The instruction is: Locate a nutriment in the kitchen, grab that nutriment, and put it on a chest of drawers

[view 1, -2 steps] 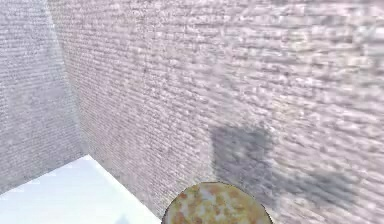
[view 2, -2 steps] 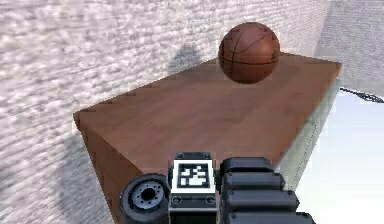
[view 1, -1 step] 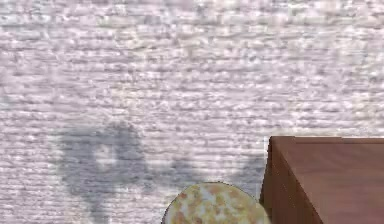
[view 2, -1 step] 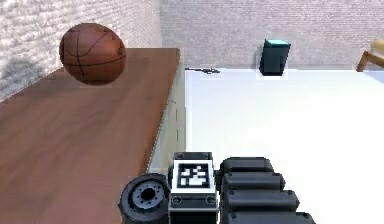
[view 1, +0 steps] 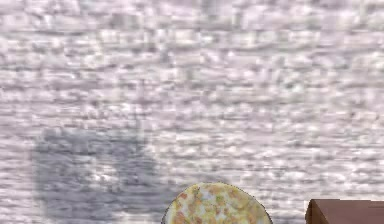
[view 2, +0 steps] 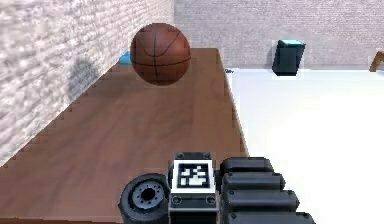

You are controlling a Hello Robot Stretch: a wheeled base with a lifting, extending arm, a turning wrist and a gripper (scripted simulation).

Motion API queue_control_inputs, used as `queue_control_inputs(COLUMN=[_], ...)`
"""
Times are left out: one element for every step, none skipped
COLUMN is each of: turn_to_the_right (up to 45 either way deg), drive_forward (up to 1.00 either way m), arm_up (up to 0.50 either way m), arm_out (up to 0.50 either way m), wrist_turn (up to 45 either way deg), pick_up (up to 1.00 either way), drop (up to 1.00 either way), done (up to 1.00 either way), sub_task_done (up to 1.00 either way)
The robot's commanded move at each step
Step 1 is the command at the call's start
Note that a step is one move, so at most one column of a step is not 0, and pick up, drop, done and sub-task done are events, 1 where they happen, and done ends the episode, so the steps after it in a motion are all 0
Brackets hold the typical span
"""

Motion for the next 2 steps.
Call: queue_control_inputs(turn_to_the_right=[6.0, 0.0], drive_forward=[0.00, 0.10], arm_up=[0.00, 0.00], arm_out=[0.00, 0.00], wrist_turn=[0.0, 0.0], pick_up=[0.00, 0.00], drop=[0.00, 0.00], done=[0.00, 0.00], sub_task_done=[0.00, 0.00])
